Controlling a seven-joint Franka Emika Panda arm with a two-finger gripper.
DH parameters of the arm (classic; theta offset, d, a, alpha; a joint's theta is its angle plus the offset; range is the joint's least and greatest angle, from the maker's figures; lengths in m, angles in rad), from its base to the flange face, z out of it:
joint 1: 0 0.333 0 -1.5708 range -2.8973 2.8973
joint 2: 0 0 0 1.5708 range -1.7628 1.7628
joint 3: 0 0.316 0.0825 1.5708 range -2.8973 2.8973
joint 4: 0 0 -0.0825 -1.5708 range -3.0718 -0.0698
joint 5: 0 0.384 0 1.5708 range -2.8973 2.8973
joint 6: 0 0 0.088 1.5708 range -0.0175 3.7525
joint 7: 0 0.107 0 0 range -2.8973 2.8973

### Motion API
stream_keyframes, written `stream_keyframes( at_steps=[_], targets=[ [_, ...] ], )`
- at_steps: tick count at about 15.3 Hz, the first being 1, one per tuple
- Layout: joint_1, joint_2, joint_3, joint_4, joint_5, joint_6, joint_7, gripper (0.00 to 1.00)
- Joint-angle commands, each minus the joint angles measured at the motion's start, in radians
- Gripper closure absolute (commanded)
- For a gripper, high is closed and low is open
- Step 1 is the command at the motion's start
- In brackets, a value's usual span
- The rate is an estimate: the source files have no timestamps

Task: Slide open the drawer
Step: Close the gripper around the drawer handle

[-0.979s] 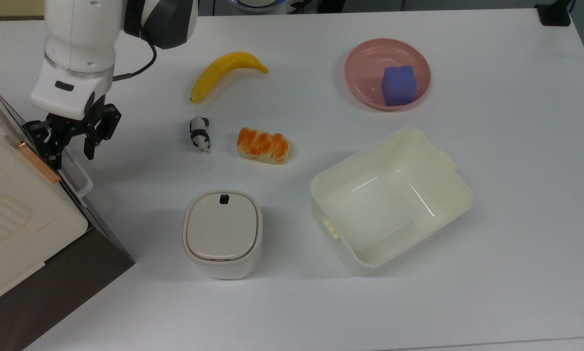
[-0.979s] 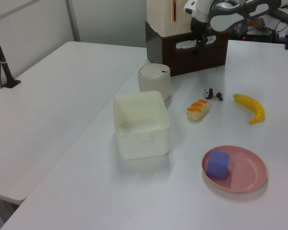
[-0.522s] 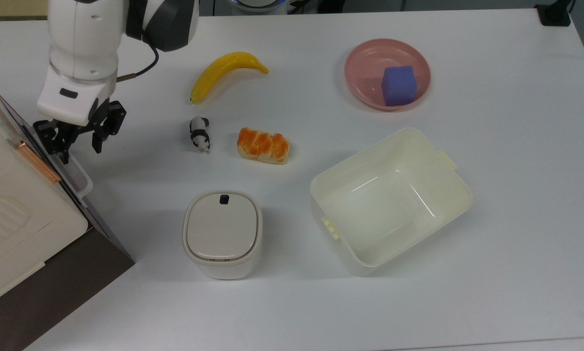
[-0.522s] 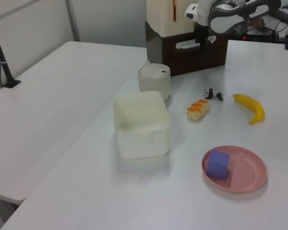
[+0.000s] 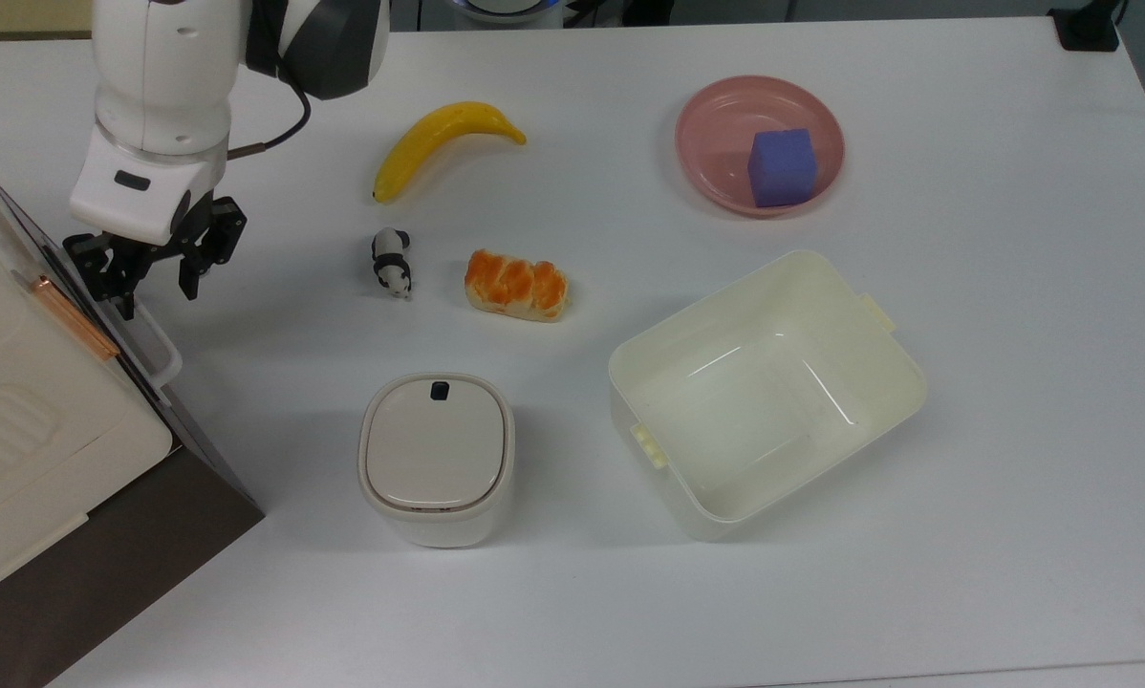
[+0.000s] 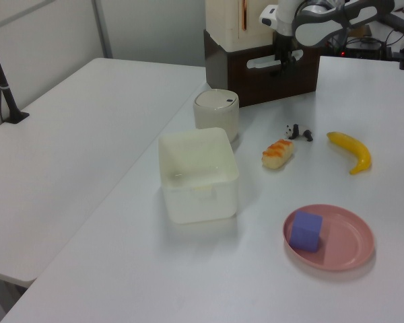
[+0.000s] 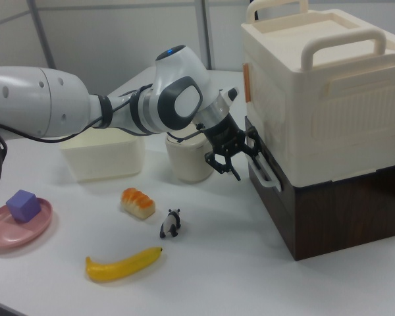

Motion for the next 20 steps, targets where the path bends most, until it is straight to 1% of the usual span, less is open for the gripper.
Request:
stream_keyframes(
  at_steps=[1, 5, 9, 20],
  targets=[
    [0.003, -0.04, 0.006, -0.017, -0.007, -0.021, 0.028, 0.42],
    [0.003, -0.037, 0.006, -0.017, -0.007, -0.013, 0.03, 0.44],
    [0.002, -0.031, 0.006, -0.016, -0.01, -0.007, 0.028, 0.5],
    [0.0, 0.0, 0.004, -0.013, -0.023, 0.081, 0.025, 0.5]
  ],
)
